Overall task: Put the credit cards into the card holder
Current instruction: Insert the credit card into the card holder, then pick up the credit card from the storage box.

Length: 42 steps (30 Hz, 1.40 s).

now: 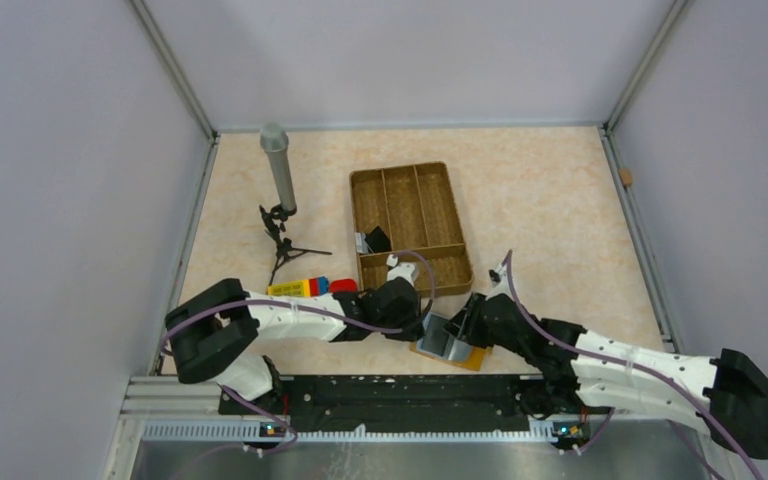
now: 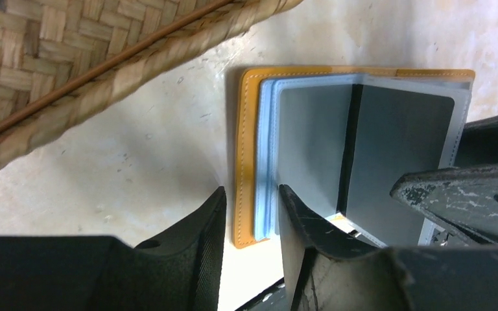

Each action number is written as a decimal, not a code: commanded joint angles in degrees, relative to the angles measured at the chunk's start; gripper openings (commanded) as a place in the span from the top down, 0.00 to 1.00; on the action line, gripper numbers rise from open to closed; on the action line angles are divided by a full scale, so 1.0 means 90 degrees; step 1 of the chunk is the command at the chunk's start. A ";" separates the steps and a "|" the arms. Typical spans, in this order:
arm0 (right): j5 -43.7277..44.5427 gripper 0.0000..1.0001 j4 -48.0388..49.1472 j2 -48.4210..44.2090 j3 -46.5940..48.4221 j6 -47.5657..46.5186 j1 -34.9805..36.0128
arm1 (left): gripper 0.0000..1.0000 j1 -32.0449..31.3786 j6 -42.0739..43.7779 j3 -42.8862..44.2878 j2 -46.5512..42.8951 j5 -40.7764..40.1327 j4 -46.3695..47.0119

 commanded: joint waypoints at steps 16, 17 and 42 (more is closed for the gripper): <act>0.0388 0.37 -0.0405 0.1139 0.2236 -0.2012 -0.0468 | 0.17 0.0486 0.0369 -0.0607 -0.2969 -0.0408 -0.1999; 0.0417 0.33 -0.0512 0.1204 0.2437 -0.2269 -0.0509 | 0.13 0.0691 0.0514 -0.0578 -0.3145 -0.0209 -0.2141; -0.1062 0.23 -0.0704 0.6705 0.7478 -0.5204 -0.0999 | 0.01 0.4226 0.3624 0.0678 -0.4898 -0.1393 -0.3710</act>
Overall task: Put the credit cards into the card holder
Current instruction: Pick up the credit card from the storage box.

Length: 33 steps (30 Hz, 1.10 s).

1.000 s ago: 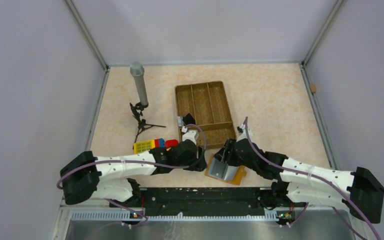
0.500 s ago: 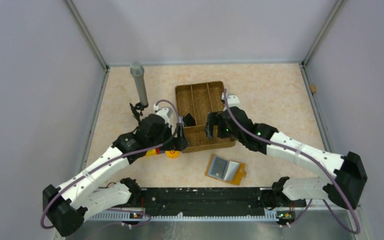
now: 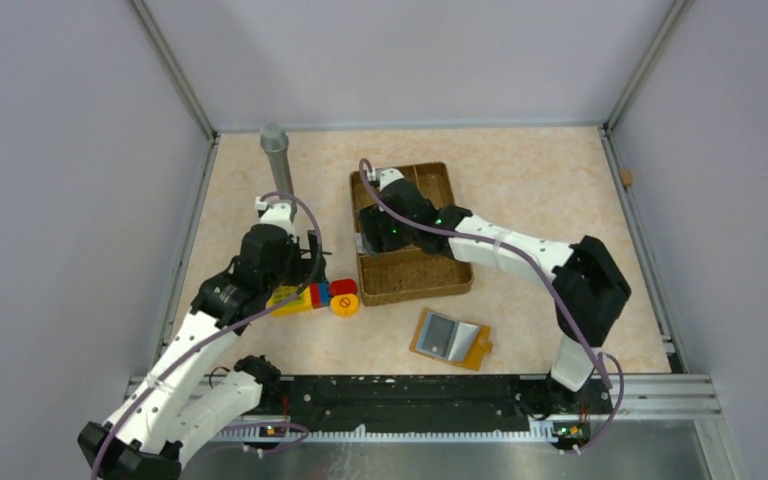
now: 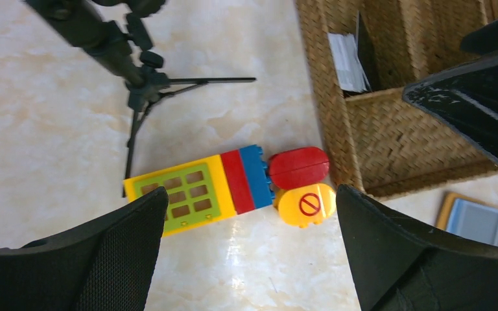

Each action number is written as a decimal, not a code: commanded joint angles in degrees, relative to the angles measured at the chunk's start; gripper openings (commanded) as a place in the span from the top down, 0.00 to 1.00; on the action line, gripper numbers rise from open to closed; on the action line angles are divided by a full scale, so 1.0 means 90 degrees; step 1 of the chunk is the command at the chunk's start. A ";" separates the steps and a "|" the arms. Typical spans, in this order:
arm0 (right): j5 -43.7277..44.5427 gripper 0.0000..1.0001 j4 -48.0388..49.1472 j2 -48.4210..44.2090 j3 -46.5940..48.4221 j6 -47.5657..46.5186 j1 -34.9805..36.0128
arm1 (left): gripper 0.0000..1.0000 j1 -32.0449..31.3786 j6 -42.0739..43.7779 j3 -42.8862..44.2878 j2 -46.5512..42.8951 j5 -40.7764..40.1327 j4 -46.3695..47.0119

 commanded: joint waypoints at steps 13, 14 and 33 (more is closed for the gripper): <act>-0.0306 0.21 0.0373 0.1869 0.1534 -0.0287 0.0088 | 0.01 0.0217 0.0294 -0.0153 -0.0381 -0.0170 0.0406; -0.0291 0.21 0.0336 0.1953 0.1602 -0.0349 0.0095 | 0.01 0.0228 0.0294 -0.0154 -0.0383 -0.0153 0.0406; -0.0207 0.39 0.0266 0.1929 0.1848 -0.0527 0.0442 | 0.01 0.0303 0.0311 -0.0159 -0.0365 0.0063 0.0435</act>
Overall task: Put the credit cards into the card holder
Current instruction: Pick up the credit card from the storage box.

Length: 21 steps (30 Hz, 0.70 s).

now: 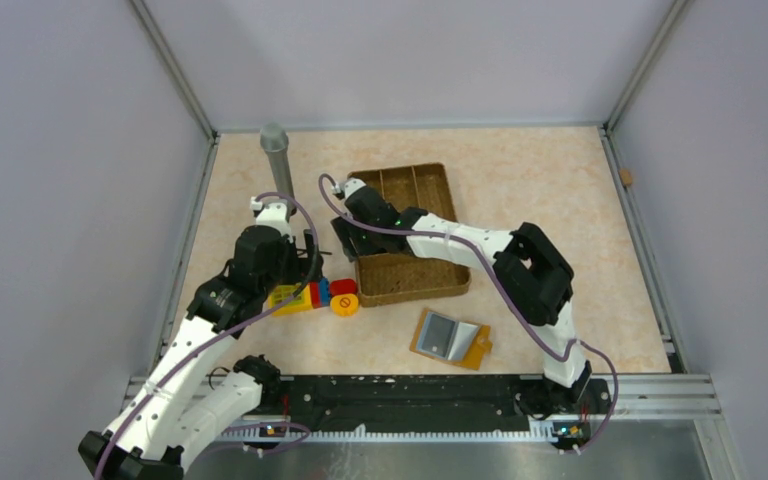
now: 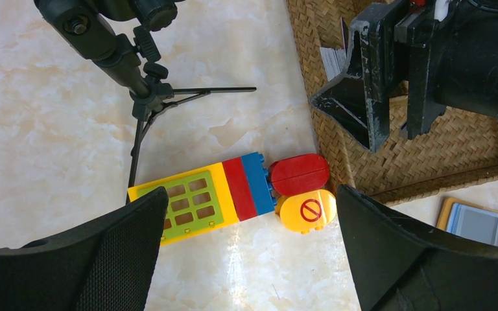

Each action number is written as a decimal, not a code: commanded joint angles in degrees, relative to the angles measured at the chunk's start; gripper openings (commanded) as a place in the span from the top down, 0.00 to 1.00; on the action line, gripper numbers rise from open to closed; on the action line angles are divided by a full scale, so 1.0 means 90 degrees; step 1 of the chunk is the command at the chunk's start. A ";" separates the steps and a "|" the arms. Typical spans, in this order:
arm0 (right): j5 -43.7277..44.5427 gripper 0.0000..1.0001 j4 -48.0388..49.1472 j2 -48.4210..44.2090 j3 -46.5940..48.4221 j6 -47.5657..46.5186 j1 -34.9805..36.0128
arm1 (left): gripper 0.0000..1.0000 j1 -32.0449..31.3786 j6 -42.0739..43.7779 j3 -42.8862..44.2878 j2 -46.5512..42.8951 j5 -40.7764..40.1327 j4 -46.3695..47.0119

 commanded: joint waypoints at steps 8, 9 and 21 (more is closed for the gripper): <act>0.0177 0.58 -0.0030 -0.0100 0.0419 0.0037 0.0126 | 0.01 0.0053 0.0073 -0.0031 0.0021 0.0186 0.0260; 0.0198 0.61 -0.0035 -0.0100 0.0427 0.0055 0.0121 | 0.01 0.0053 0.0073 -0.0028 0.0016 0.0192 0.0260; 0.0637 0.82 0.0127 -0.0565 0.0179 0.0234 0.0167 | 0.01 0.0068 0.0073 -0.0042 -0.0042 0.0226 0.0270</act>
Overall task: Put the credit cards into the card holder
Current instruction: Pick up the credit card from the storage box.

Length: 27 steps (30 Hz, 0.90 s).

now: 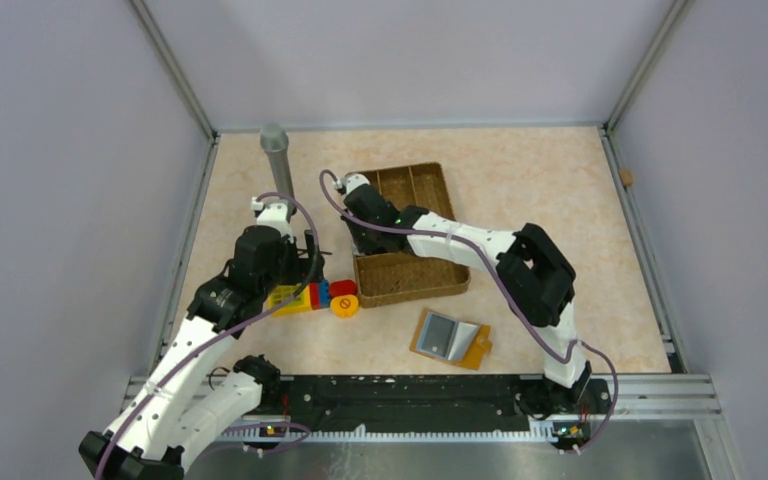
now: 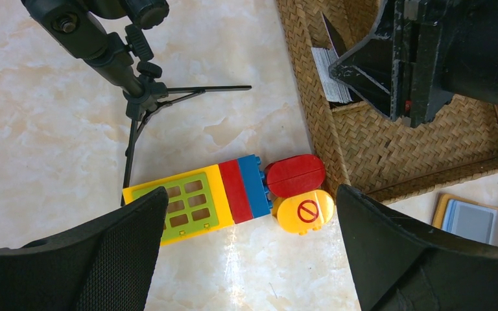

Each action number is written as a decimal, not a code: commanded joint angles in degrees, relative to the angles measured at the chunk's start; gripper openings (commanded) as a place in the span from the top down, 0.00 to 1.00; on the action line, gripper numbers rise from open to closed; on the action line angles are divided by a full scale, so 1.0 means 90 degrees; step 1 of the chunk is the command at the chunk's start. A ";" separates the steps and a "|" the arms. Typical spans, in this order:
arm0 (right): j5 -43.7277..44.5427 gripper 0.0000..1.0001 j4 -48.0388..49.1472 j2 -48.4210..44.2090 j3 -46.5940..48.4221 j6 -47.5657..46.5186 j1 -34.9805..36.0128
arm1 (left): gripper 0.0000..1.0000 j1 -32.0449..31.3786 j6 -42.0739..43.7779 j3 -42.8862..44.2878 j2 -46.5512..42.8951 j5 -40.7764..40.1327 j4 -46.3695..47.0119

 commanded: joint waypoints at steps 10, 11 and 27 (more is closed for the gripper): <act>0.1346 0.99 -0.0039 -0.0961 -0.0162 0.0268 0.0137 | 0.01 0.0051 0.0066 -0.0032 -0.0086 0.0074 0.0255; 0.1530 1.00 -0.0075 -0.1005 -0.0201 0.0281 0.0137 | 0.01 0.0046 0.0066 -0.0024 -0.0101 0.0074 0.0253; 0.1291 1.00 0.1356 -0.4362 -0.2958 0.0818 0.0027 | 0.02 0.0051 -0.0960 -0.0460 -0.1062 0.2133 0.1439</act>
